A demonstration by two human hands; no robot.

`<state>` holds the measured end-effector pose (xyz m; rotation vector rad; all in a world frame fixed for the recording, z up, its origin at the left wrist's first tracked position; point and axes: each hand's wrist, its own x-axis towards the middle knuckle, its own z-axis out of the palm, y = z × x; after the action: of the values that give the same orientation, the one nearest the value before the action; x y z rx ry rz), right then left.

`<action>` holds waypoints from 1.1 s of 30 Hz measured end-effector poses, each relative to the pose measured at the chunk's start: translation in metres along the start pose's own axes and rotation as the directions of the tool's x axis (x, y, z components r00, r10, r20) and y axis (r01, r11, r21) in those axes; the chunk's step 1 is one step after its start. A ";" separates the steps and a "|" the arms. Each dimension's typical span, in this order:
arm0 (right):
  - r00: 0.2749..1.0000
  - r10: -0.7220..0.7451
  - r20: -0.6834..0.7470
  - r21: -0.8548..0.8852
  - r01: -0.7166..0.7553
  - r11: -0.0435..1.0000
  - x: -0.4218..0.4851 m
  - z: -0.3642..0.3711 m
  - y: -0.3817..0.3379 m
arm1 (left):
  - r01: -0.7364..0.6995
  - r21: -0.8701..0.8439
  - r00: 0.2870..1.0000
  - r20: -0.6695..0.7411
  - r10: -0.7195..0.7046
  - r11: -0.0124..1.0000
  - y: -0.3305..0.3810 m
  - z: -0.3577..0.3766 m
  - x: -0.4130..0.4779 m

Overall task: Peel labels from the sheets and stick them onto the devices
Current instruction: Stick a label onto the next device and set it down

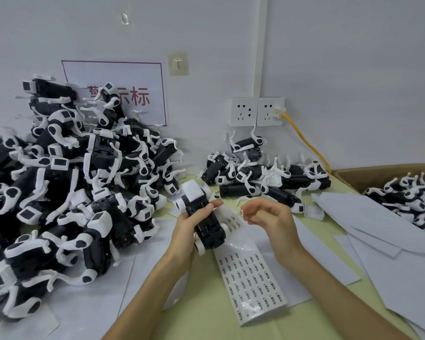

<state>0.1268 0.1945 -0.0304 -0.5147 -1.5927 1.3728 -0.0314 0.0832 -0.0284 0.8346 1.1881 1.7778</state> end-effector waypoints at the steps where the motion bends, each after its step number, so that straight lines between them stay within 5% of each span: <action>1: 1.000 0.025 -0.006 0.027 -0.025 0.999 0.000 0.000 0.000 | -0.037 -0.004 0.999 0.009 0.037 0.999 0.000 0.000 0.000; 15: 0.995 0.003 -0.096 -0.111 -0.013 0.994 0.000 0.001 0.000 | -0.232 0.132 0.973 0.033 0.230 0.964 0.000 0.001 -0.002; 33: 0.990 -0.106 -0.097 -0.291 0.074 0.954 -0.003 0.002 0.000 | -0.172 0.207 0.971 0.202 0.130 0.963 -0.002 -0.001 -0.002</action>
<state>0.1264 0.1914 -0.0316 -0.6713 -1.7105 1.0313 -0.0310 0.0818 -0.0309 1.2265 1.2410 1.6617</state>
